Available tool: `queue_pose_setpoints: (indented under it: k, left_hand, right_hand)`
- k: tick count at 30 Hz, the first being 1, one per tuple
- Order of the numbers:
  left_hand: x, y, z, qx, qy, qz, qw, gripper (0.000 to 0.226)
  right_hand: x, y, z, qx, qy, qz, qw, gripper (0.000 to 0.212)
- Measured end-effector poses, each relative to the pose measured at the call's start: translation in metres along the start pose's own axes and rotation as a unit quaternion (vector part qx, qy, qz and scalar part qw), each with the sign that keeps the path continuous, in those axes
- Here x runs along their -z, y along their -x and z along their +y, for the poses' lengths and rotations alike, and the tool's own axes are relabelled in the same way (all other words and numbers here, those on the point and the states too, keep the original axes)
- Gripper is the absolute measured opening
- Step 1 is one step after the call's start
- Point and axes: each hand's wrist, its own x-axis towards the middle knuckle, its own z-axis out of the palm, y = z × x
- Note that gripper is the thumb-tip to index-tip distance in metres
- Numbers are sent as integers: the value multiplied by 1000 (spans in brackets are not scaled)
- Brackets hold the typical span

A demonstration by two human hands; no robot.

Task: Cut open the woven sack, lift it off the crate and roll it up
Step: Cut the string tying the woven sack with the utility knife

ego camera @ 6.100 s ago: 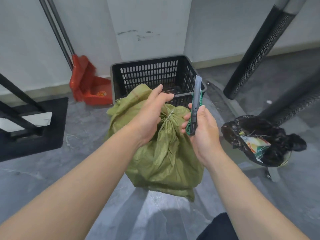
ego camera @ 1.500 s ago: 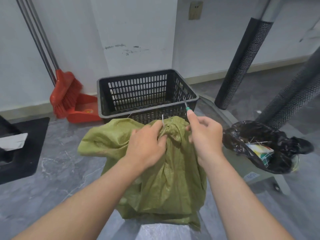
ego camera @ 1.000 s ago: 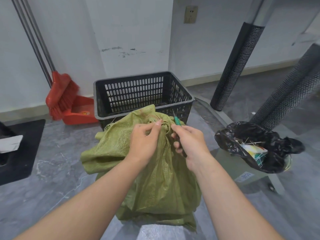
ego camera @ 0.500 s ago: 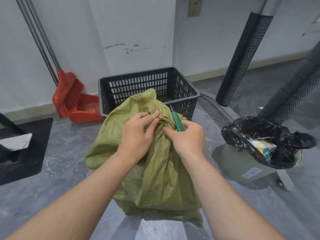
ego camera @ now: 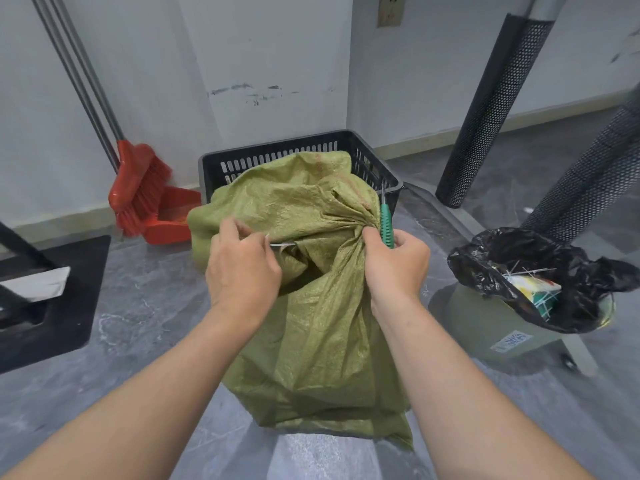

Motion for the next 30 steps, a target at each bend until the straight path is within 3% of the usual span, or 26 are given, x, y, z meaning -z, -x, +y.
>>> queue_pose_setpoints:
  k: [2,3,5,6,7,8,10,13,16,20,23,26,30]
  left_hand:
    - [-3,-8,-10,68,55,-21,996,32]
    - [-4,-13,-14,132,145,-26,980,33]
    - [-4,-16,-13,237,361,-52,900,34]
    - [-2,-15,-10,243,421,-72,871,32]
    - [1,-13,-4,217,446,-94,863,31]
    - [5,-11,1,182,459,-111,862,29]
    - [14,-6,12,124,475,-134,861,28]
    - [22,-1,22,53,470,-158,867,29]
    - [29,1,26,-15,461,-174,870,26]
    - [29,-2,20,-68,304,-112,944,28]
    - [26,-5,3,60,163,-26,984,26]
    - [20,-19,-47,231,129,8,964,31]
    - [37,-32,-65,231,204,79,948,32]
  right_hand:
    - [-1,0,0,-2,-8,7,1000,45]
    - [-1,0,0,0,-8,11,1000,45]
    - [-3,1,0,13,5,13,1000,38]
    - [-3,2,0,26,23,-2,999,33]
    - [-4,5,-1,40,54,-27,997,31]
    - [-5,10,-3,56,101,-54,992,40]
    - [-6,19,-5,88,211,-84,970,78]
    - [-10,27,-8,107,322,-63,939,100]
    - [-9,26,-9,116,345,-38,931,74]
    - [-8,21,-10,125,357,-21,926,36]
    - [-5,14,-9,109,329,6,938,26]
    - [-2,6,-6,83,288,29,954,25]
    - [-6,5,-4,78,245,-36,966,32]
